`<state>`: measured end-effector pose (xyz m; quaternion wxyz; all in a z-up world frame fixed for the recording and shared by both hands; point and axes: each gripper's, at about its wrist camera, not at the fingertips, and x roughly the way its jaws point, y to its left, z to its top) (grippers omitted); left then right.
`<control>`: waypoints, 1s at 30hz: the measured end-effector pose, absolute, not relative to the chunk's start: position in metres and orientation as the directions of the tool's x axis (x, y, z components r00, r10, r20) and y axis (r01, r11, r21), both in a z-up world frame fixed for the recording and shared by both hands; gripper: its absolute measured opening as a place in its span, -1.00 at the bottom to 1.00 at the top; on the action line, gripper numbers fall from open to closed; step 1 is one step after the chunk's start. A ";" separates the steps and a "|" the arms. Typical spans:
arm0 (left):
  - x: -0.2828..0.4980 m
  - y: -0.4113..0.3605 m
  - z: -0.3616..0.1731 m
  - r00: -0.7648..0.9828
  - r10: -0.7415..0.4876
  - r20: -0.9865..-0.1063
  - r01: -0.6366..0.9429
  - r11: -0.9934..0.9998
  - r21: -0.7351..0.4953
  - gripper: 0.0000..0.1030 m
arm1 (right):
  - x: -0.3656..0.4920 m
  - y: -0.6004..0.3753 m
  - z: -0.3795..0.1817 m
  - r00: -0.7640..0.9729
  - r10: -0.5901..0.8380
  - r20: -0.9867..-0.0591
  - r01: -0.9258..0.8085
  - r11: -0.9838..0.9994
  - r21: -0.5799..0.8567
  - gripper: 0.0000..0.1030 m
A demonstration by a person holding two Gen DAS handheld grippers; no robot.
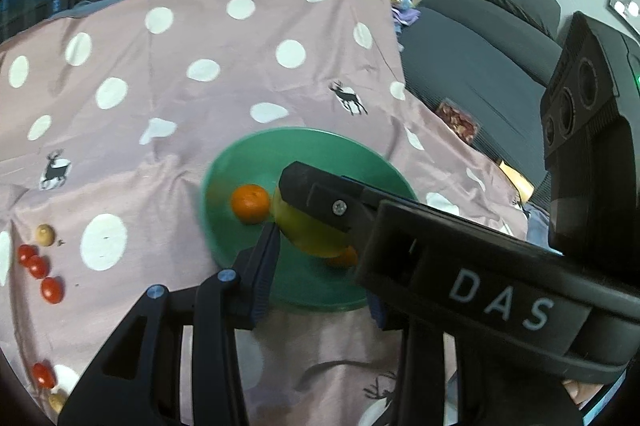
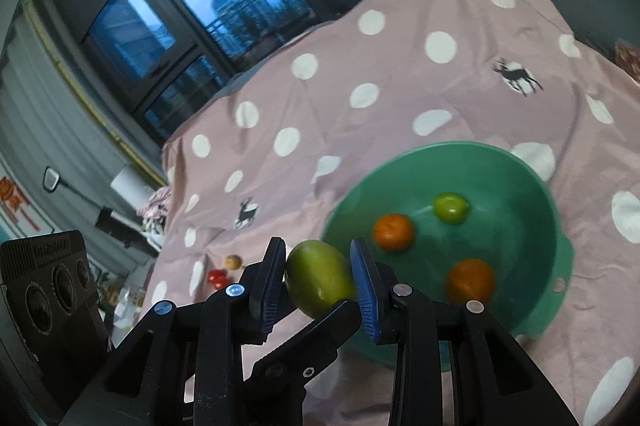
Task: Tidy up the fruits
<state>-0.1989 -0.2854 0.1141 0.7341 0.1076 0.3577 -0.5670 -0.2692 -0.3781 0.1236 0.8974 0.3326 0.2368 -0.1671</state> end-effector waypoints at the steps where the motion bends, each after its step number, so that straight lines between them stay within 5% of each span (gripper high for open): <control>1: -0.199 -0.290 0.112 0.089 -0.754 -0.650 0.911 0.325 -0.253 -0.25 | -0.271 -0.381 0.122 0.827 -0.151 -0.542 0.470 0.715 0.518 -0.31; 30: -0.190 -0.321 0.079 -0.076 -0.705 -0.705 0.881 0.283 -0.378 -0.19 | -0.274 -0.416 0.086 0.673 -0.216 -0.707 0.668 0.587 0.457 -0.30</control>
